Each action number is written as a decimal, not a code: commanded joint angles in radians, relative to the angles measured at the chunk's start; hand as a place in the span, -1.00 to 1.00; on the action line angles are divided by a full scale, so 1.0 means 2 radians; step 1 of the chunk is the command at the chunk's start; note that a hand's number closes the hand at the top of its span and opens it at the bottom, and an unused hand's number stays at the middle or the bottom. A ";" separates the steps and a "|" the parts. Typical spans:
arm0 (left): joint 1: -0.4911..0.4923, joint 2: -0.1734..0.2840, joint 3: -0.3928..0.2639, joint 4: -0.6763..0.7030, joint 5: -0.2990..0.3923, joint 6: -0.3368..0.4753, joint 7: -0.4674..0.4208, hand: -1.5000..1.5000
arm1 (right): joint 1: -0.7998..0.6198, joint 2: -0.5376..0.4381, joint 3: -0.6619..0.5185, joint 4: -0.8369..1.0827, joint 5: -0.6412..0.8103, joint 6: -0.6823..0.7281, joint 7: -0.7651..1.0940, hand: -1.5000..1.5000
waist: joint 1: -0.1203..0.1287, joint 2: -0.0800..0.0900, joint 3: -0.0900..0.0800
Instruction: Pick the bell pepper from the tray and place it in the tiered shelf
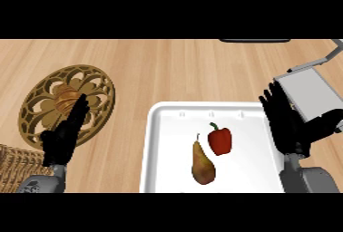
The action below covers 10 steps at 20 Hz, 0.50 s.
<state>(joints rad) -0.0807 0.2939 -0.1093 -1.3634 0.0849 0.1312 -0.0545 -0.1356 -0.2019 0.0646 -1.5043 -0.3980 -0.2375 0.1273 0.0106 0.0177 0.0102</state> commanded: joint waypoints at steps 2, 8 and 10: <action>0.003 0.034 0.033 0.008 0.016 -0.025 0.017 0.00 | -0.035 0.021 0.057 -0.006 0.103 -0.068 -0.023 1.00 | 0.001 -0.009 -0.006; 0.026 0.042 0.049 0.011 0.026 -0.014 0.035 0.00 | -0.040 -0.073 0.037 0.067 0.302 -0.232 -0.005 1.00 | -0.010 -0.010 -0.017; 0.022 0.042 0.053 0.006 0.038 -0.021 0.046 0.00 | -0.045 -0.052 0.063 0.074 0.370 -0.300 -0.010 1.00 | -0.001 -0.010 -0.012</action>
<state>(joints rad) -0.0482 0.3640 -0.0276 -1.3689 0.1338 0.1014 0.0014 -0.2434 -0.2825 0.1751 -1.4115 0.1250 -0.6256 0.1005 0.0153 -0.0020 -0.0104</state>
